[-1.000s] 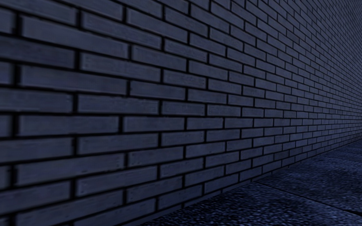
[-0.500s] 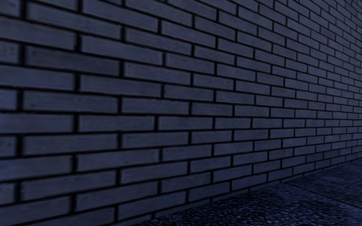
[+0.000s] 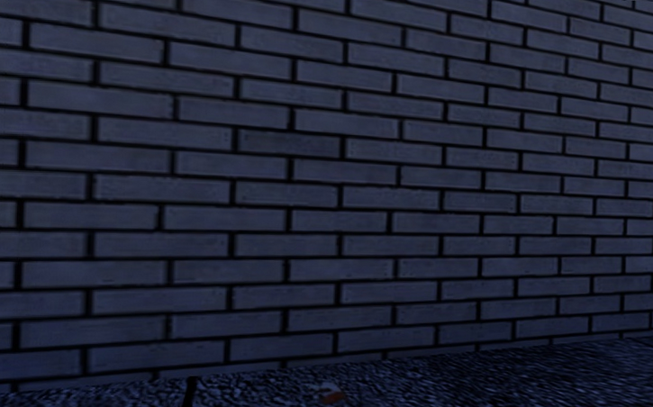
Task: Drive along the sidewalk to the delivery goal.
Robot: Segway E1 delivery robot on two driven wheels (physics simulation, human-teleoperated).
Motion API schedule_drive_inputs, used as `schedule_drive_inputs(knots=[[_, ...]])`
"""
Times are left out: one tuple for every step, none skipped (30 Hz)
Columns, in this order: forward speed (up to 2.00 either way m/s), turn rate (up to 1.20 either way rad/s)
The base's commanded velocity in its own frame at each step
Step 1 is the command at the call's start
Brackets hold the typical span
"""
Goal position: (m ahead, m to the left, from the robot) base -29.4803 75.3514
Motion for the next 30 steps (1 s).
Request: schedule_drive_inputs(knots=[[-0.75,0.80],[-0.75,0.84],[-0.75,0.88],[-0.75,0.90],[-0.75,0.90],[-0.75,0.93],[-0.75,0.95],[-0.75,0.95],[-0.75,0.95],[-0.75,0.96],[-0.75,0.96],[-0.75,0.97],[-0.75,0.97],[-0.75,0.97],[-0.75,0.97],[-0.75,0.97],[-0.75,0.97],[-0.75,0.97],[-0.75,0.97],[-0.75,0.97],[-0.75,0.97],[-0.75,0.97],[-0.75,0.97],[-0.75,0.97],[-0.75,0.97],[-0.75,0.97],[-0.75,0.97],[-0.75,0.97],[-0.75,0.93],[-0.74,0.81]])
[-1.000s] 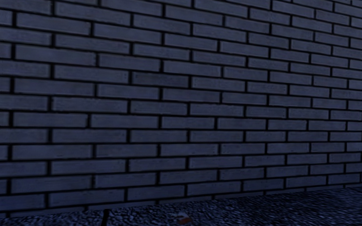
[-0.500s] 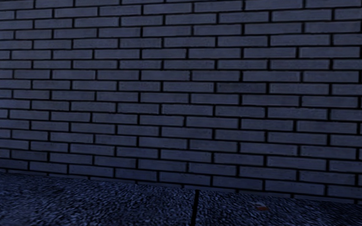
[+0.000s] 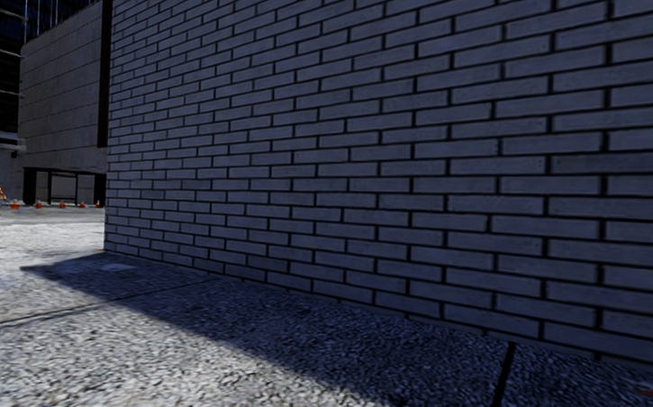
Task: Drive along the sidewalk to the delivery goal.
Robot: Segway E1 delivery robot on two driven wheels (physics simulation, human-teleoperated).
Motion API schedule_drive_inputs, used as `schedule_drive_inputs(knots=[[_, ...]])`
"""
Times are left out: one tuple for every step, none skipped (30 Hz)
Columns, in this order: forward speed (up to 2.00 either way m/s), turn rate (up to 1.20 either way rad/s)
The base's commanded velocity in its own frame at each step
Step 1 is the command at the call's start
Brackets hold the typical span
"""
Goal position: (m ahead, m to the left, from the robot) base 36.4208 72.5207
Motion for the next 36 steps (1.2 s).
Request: schedule_drive_inputs(knots=[[-0.68,0.67],[-0.68,0.67],[0.00,0.00],[0.00,0.00],[0.00,0.00],[0.00,0.00],[0.00,0.00],[0.00,0.00],[0.00,0.00],[0.00,0.00],[0.00,0.00],[0.00,0.00],[0.00,0.00],[0.00,0.00],[0.00,0.00],[0.00,0.00],[0.00,0.00],[0.00,0.00],[0.00,0.00],[0.75,0.00],[1.01,0.06],[1.09,0.12],[1.09,0.12],[1.11,0.24],[1.15,0.36],[1.22,0.44],[1.29,0.47],[1.29,0.47],[1.35,0.48],[1.39,0.49],[1.39,0.49],[1.40,0.53],[1.41,0.54],[1.42,0.56],[1.42,0.59],[1.42,0.59]])
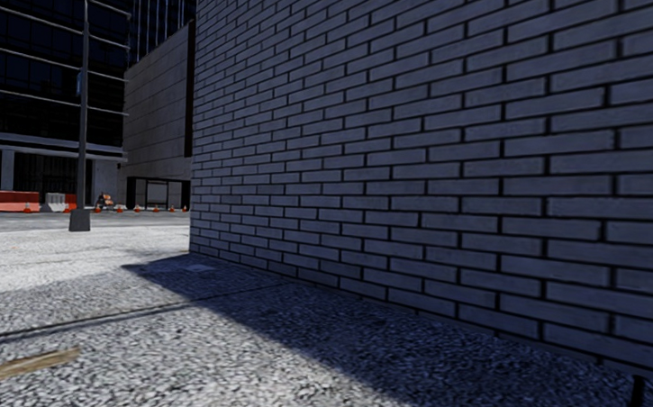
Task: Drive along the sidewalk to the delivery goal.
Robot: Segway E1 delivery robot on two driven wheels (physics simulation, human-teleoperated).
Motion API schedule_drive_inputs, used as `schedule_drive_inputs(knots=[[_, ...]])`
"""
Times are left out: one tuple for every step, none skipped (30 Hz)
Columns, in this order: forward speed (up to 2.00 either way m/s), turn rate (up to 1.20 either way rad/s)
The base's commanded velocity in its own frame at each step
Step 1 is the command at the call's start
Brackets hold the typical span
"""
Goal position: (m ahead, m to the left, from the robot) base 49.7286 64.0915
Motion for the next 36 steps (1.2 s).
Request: schedule_drive_inputs(knots=[[1.42,0.61],[1.42,0.62],[1.42,0.62],[1.42,0.62],[1.42,0.62],[1.42,0.63],[1.42,0.63],[1.42,0.63],[1.42,0.63],[1.42,0.63],[1.42,0.63],[1.42,0.63],[1.42,0.63],[1.42,0.63],[1.43,0.63],[1.43,0.63],[1.43,0.63],[1.43,0.63],[1.43,0.64],[1.43,0.66],[1.43,0.66],[1.43,0.66],[1.43,0.67],[1.43,0.67],[1.43,0.67],[1.43,0.67],[1.47,0.67],[1.47,0.67],[2.00,0.67],[2.00,0.67],[2.00,0.67],[2.00,0.67],[2.00,0.67],[2.00,0.67],[2.00,0.68],[2.00,0.68]])
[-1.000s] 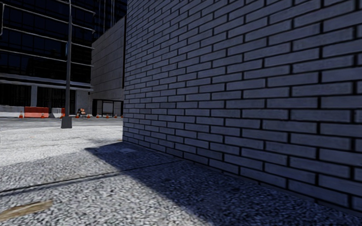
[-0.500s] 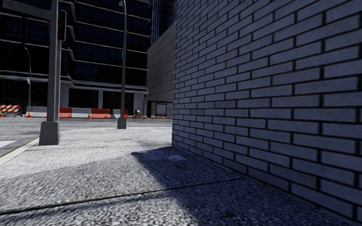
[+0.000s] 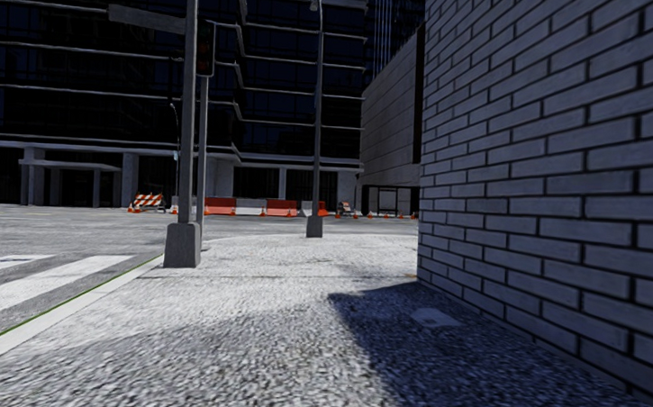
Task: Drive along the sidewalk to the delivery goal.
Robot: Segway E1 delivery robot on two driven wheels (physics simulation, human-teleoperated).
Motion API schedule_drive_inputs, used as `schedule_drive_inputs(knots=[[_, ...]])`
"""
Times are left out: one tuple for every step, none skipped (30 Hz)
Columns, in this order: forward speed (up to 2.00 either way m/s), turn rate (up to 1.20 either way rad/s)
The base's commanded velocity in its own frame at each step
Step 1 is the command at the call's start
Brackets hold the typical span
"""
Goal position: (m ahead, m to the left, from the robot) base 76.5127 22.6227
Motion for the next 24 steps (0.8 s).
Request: schedule_drive_inputs(knots=[[2.00,0.74],[2.00,0.82],[2.00,0.86],[2.00,0.86],[2.00,0.89],[2.00,0.90],[2.00,0.92],[2.00,0.92],[2.00,0.93],[2.00,0.94],[2.00,0.94],[2.00,0.94],[2.00,0.94],[2.00,0.94],[2.00,0.94],[2.00,0.94],[2.00,0.94],[2.00,0.94],[2.00,0.94],[2.00,0.94],[2.00,0.94],[2.00,0.94],[2.00,0.94],[2.00,0.94]])
